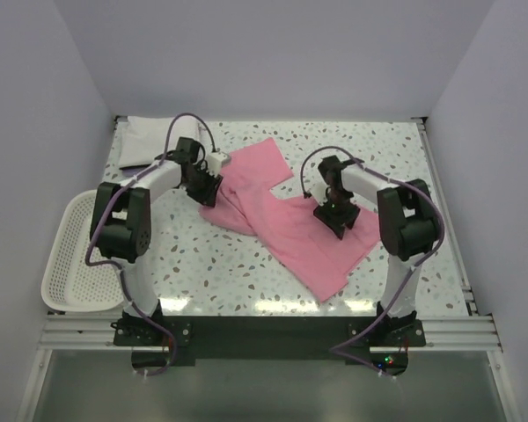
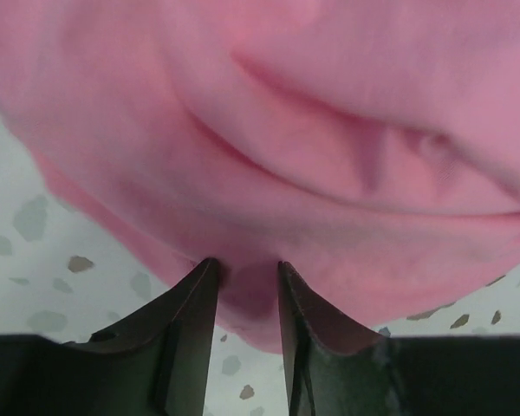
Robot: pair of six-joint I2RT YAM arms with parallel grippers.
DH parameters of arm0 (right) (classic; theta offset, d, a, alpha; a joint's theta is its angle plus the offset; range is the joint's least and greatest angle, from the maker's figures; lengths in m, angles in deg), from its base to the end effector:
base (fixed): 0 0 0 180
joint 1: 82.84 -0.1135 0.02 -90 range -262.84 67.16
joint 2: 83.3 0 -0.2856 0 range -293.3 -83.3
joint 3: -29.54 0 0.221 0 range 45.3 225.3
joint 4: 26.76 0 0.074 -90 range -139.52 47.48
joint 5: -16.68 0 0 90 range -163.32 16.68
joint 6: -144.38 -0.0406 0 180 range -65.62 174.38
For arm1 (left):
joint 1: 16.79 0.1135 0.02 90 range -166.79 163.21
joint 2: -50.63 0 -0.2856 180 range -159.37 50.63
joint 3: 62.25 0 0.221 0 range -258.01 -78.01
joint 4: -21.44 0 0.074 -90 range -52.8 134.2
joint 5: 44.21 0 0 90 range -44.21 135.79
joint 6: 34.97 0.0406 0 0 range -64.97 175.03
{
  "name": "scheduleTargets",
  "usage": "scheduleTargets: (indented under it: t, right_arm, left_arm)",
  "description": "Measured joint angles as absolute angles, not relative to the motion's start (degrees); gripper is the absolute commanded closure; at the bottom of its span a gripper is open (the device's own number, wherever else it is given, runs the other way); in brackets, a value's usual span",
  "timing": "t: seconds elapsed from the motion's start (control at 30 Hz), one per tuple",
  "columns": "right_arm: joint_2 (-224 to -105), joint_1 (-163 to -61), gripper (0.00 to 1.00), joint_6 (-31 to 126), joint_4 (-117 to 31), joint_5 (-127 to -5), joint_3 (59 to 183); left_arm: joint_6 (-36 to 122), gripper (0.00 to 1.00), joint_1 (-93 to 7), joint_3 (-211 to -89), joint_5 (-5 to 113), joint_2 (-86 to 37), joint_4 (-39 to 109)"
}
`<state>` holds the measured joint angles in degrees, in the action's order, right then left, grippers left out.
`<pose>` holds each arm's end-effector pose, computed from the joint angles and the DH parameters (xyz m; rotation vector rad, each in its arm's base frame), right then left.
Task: Fold and stack the t-shirts
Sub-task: Flatten the tshirt out
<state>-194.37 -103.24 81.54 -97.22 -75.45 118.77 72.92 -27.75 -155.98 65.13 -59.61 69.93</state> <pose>0.3035 0.1112 0.1833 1.2506 -2.8353 0.0538 0.3687 -0.0851 0.2169 0.7593 2.5489 -0.4164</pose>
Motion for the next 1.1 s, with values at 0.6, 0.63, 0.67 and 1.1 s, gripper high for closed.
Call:
scheduleTargets:
  t: [0.6, 0.63, 0.67, 1.1]
  right_arm:
    - [-189.0, -95.7, 0.45, 89.5, -108.0, -67.1, 132.4]
    - [-187.7, -95.0, 0.46, 89.9, -109.2, -66.1, 130.7]
    - [-186.8, -94.4, 0.48, 90.1, -109.9, -65.2, 129.1]
    - [-192.7, -89.0, 0.52, 89.6, -108.7, -61.8, 119.7]
  left_arm:
    - [77.2, 0.61, -27.8, -142.5, 64.1, -50.3, 74.5]
    - [77.1, 0.6, -27.8, -142.6, 64.3, -50.3, 74.6]
    - [77.1, 0.6, -27.8, -142.6, 64.5, -50.3, 74.7]
    - [77.1, 0.57, -27.8, -143.0, 65.3, -49.9, 74.8]
